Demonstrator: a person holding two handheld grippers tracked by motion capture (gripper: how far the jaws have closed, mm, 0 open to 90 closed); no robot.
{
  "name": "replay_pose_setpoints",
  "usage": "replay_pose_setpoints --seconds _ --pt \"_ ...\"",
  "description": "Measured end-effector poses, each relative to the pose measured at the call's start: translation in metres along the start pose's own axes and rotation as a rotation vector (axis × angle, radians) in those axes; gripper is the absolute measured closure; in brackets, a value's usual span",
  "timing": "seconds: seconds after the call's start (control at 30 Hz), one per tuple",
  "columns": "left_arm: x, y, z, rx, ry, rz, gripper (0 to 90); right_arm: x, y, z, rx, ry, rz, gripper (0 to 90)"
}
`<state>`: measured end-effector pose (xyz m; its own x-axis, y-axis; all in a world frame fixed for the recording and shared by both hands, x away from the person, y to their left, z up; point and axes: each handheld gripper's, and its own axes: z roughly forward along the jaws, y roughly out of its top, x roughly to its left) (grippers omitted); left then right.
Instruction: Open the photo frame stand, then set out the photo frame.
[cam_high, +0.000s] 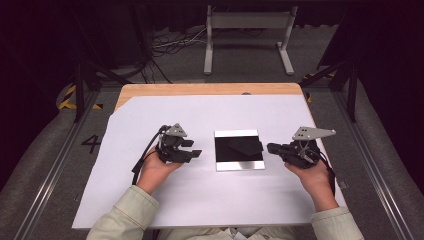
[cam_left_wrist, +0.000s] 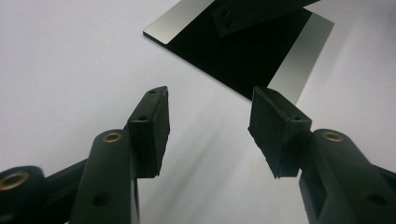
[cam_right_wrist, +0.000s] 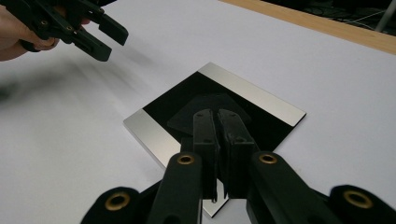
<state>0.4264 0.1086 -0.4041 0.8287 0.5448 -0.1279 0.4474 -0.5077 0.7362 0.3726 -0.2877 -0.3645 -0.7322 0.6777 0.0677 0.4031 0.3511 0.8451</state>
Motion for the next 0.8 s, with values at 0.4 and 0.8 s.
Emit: replay_pose_setpoints --seconds 0.4,0.8 --pt "0.0 -0.001 0.001 0.006 0.004 -0.006 47.7 -0.005 0.009 0.0 0.04 -0.018 0.118 66.4" --pt "-0.001 -0.001 0.001 0.02 0.009 -0.018 47.3 -0.019 0.027 0.009 0.135 -0.005 0.196 62.1"
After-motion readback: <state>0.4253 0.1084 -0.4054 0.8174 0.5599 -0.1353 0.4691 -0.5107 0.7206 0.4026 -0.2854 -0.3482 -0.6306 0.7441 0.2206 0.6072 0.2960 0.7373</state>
